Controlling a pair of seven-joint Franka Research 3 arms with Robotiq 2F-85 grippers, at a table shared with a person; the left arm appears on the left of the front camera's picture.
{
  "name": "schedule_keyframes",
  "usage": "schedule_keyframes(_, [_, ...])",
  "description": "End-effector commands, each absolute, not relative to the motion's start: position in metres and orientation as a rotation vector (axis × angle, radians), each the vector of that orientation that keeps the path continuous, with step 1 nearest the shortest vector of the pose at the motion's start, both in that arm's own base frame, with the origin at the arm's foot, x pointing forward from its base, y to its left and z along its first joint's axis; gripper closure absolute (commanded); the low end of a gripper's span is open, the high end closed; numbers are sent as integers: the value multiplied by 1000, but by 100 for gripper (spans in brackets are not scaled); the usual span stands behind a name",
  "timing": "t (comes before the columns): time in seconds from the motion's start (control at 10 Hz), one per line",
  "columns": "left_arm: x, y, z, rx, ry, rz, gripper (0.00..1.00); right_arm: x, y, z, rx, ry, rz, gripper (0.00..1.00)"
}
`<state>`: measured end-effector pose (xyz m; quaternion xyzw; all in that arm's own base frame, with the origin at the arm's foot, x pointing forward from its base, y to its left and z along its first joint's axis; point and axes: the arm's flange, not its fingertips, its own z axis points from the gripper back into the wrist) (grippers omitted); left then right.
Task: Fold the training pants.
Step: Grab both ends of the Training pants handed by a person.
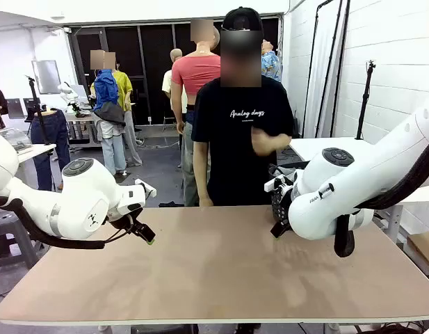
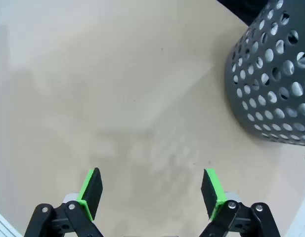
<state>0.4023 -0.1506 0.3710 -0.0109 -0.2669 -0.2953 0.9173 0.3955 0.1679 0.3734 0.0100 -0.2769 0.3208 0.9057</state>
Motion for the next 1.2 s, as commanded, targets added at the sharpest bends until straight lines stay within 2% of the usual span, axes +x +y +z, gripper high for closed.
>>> schedule_keyframes(0.0, [402, -151, 371, -22, -549, -608, 0, 396, 168, 373, 21, -572, 663, 0])
schedule_keyframes(1.1, [402, -151, 371, -22, -549, -608, 0, 396, 168, 373, 21, -572, 663, 0])
